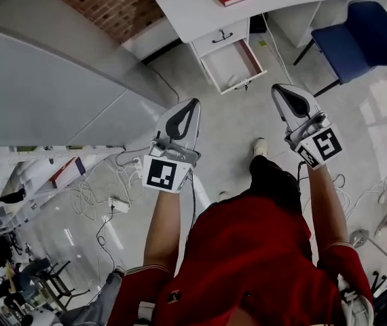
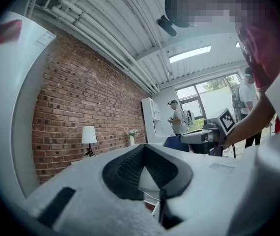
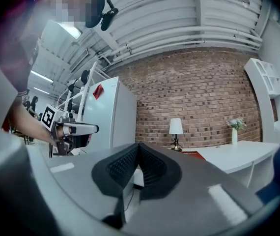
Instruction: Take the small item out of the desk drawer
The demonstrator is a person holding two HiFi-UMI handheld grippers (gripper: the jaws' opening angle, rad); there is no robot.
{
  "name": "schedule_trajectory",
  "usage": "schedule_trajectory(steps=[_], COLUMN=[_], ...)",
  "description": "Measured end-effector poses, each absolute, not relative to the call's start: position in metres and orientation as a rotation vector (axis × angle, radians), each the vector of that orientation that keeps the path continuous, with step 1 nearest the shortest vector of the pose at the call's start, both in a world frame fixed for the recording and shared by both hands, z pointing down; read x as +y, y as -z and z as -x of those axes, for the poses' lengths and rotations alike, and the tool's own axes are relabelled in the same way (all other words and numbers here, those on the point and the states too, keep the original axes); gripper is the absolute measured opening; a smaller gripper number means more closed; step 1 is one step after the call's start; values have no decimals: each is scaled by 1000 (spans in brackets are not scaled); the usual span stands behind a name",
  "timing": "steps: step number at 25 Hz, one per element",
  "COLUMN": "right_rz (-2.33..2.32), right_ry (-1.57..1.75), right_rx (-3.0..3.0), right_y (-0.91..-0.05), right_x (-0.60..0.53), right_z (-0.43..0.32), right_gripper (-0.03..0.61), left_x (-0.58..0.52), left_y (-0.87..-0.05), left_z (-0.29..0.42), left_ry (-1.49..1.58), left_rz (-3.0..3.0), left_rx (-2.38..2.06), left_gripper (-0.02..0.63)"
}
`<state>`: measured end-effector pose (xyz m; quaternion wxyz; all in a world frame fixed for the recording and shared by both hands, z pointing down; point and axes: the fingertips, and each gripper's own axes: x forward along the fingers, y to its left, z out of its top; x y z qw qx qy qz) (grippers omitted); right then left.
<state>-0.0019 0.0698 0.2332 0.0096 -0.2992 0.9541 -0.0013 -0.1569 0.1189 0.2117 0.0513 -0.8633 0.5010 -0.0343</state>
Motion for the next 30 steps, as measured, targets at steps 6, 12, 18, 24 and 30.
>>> schedule_trajectory(steps=[6, 12, 18, 24, 30], right_rz=[874, 799, 733, 753, 835], right_ry=[39, 50, 95, 140, 181], right_rx=[3002, 3054, 3096, 3117, 3104], right_y=[-254, -270, -287, -309, -334], right_x=[-1, -55, -96, -122, -137], right_z=[-21, -34, -39, -35, -28], right_gripper=[14, 14, 14, 14, 14], left_x=[48, -15, -61, -95, -119], left_y=[-232, -254, -280, -317, -368], left_z=[130, 107, 96, 98, 106], left_ry=[168, 250, 312, 397, 487], left_rz=[2619, 2627, 2649, 2710, 2787], left_rx=[1572, 1602, 1635, 1571, 1445], left_gripper=[2, 2, 2, 2, 2])
